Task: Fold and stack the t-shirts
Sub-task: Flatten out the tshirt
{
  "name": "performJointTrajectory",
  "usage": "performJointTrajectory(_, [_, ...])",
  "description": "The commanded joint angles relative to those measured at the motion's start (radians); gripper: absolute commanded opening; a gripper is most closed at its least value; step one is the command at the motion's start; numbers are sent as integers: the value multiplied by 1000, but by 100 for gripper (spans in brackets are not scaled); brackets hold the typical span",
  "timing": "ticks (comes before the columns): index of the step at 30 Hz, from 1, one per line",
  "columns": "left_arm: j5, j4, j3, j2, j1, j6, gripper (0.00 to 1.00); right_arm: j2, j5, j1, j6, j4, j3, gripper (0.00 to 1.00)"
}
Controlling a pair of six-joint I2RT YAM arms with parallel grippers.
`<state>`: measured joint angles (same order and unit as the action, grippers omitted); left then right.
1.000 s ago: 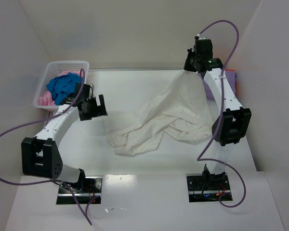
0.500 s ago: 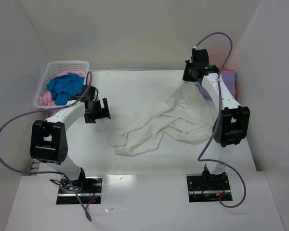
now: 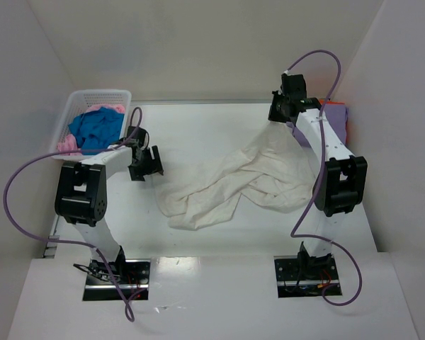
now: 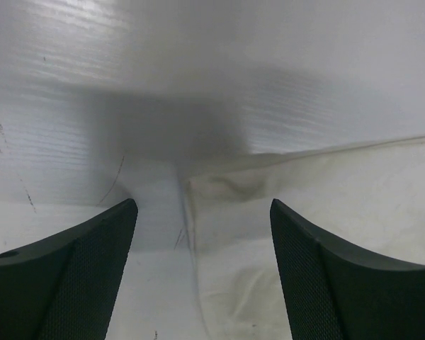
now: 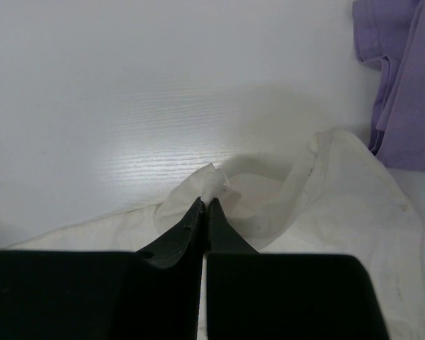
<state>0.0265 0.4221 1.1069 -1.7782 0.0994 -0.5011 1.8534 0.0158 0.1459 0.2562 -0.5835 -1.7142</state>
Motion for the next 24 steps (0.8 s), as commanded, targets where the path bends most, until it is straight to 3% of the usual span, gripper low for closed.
performJointTrajectory(1, [-39,-37,47,-33,29,-31,81,-57,6,-6,-3,56,11,0])
performJointTrajectory(8, [-57,-48,65,-64,39,-42,68,-57,6,-25,-3,56,21,0])
performJointTrajectory(13, [-57,-48,65,-73,39,-42,41,-57,6,-34,-3,65,31,0])
performJointTrajectory(18, [-76,-20,79,-34,39,-42,1,-66,6,-43,-3,65,31,0])
performJointTrajectory(21, [-129,15,149,31,39,-41,0,-77,15,-65,-3,65,-19,0])
performJointTrajectory(24, [-197,63,333,111,39,33,0,-95,15,-86,-3,53,-126,0])
